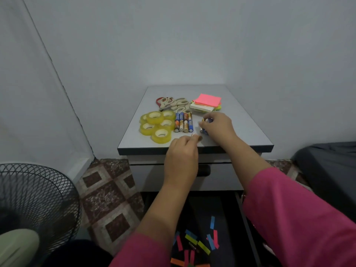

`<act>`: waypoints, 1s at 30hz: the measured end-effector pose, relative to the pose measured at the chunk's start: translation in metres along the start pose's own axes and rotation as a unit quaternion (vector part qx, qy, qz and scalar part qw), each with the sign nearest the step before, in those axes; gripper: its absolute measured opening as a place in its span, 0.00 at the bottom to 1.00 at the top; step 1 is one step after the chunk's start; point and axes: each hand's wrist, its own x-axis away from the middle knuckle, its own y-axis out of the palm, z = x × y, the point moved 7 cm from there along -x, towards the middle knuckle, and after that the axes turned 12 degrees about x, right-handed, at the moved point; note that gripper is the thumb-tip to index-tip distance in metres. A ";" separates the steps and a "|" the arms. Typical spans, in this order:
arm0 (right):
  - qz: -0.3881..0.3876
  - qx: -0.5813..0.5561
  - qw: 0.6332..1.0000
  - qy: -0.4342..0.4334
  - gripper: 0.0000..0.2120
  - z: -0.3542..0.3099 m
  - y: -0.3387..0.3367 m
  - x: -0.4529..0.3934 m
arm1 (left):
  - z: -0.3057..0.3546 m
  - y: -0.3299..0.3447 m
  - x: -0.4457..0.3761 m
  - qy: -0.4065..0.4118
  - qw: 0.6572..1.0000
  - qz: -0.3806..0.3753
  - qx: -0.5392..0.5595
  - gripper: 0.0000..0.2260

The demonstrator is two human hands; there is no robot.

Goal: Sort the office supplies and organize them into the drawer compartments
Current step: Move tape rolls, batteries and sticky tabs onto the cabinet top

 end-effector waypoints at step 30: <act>-0.013 -0.166 0.986 0.022 0.13 0.016 0.013 -0.016 | 0.007 0.041 -0.039 -0.103 0.978 -0.124 -0.135 0.13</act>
